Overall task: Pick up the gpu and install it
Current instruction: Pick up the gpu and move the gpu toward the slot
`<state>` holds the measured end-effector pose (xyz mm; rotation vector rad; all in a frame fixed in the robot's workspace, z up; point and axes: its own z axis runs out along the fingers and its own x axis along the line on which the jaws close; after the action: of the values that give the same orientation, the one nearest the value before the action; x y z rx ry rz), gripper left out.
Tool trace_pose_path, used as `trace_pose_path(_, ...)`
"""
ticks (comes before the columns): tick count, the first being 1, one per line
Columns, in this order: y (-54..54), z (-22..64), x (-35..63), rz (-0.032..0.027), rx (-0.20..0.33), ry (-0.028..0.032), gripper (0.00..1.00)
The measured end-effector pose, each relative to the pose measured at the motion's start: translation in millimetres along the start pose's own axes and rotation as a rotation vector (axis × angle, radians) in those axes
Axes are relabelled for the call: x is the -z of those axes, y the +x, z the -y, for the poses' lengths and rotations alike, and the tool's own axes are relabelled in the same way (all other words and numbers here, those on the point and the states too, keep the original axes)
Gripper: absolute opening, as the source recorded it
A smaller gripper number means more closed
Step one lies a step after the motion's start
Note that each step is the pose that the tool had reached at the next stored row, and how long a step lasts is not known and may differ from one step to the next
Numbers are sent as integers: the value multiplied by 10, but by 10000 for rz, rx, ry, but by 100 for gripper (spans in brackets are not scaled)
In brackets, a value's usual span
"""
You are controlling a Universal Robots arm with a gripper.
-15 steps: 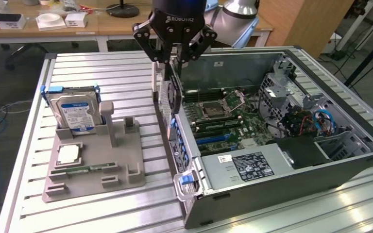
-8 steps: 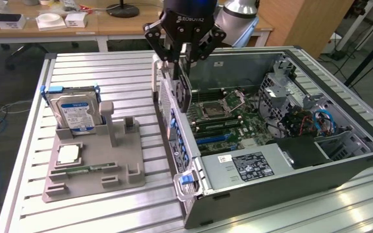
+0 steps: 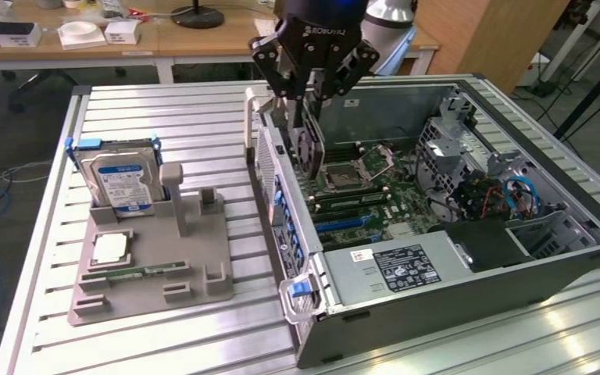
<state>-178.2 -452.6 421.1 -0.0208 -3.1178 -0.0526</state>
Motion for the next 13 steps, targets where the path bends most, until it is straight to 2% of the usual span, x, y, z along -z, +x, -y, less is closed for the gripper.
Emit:
trace_pose_path(5, -110, -2, 3, 0, 0, 0, 26)
trace_pose_path(6, -208, -3, 5, -1, 3, 0, 26)
trace_pose_path(7, -256, -4, 6, 0, 5, 0, 26)
trace_pose_path(13, -398, -6, 9, 0, 11, 0, 26)
